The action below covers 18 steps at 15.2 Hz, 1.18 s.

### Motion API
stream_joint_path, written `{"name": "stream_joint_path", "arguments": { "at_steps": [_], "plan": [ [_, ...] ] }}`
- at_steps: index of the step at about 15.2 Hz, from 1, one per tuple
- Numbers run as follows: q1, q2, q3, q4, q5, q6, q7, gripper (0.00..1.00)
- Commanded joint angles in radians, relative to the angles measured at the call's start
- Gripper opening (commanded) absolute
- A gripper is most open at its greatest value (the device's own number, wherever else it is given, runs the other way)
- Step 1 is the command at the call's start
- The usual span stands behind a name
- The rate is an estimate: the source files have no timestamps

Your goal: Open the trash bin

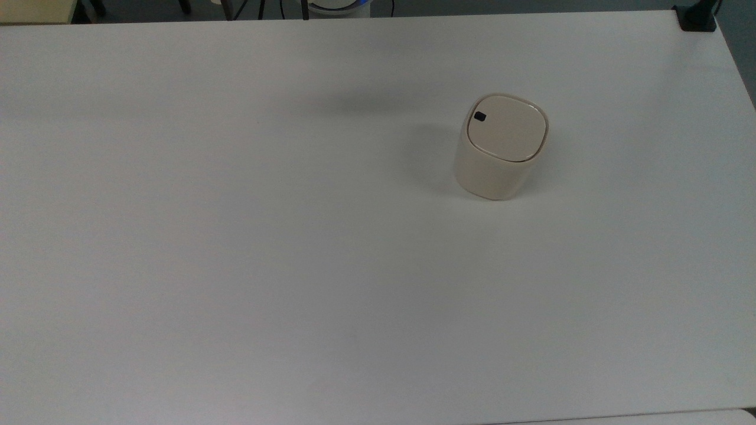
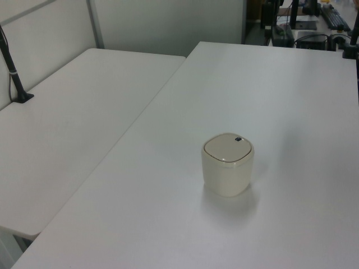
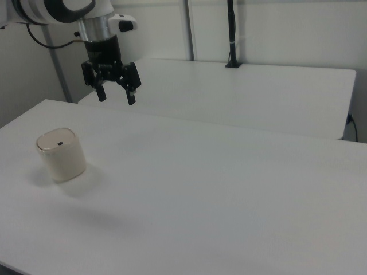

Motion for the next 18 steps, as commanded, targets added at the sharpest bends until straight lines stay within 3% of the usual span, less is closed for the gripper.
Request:
{"name": "stream_joint_path", "arguments": {
  "at_steps": [1, 10, 15, 18],
  "plan": [
    [0.012, -0.019, -0.009, -0.025, -0.004, 0.017, 0.012, 1.0],
    [0.011, -0.016, -0.009, -0.024, -0.004, 0.019, 0.004, 0.99],
    [0.011, -0.014, -0.009, -0.024, -0.004, 0.022, -0.005, 0.31],
    [0.011, -0.014, -0.009, -0.024, -0.004, 0.024, -0.005, 0.07]
  ]
}}
